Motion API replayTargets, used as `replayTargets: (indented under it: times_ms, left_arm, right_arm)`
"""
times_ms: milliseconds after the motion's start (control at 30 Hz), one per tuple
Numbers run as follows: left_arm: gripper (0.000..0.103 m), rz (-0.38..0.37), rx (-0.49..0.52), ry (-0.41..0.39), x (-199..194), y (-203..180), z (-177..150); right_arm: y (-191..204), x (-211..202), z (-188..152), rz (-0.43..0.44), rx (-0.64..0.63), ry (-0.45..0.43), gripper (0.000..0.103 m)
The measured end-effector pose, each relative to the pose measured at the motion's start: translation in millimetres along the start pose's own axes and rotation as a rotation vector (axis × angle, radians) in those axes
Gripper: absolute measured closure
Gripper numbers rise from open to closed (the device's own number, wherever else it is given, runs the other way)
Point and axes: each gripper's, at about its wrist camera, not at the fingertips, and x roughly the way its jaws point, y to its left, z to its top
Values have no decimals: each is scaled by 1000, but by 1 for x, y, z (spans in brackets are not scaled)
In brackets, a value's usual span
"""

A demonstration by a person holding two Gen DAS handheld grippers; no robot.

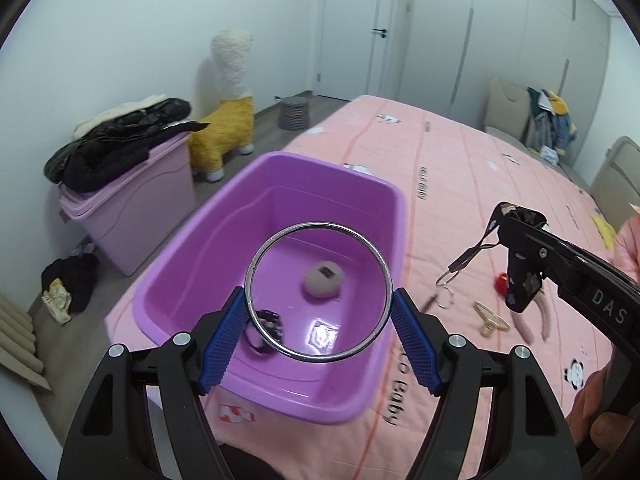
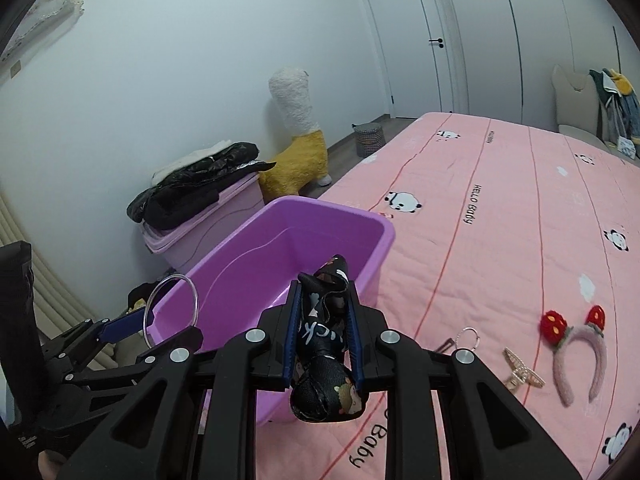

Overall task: Organize jewelry
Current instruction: 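Carry the bangle and lanyard over the purple tub and open both tools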

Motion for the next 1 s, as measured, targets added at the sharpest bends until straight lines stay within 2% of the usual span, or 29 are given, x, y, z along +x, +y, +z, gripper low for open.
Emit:
replayTargets:
  times_ms: [233,533,1000]
  left_arm:
    - [32,68,-64,26,27,42,17]
    - [32,107,-99,129,74,63,2]
    - [32,137,-119,237,113,70,3]
  right_arm:
    - [31,57,21,56,-42,69,82]
    - [45,132,18,64,-75,214,82]
    - [42,190,8,13,-94,368,82]
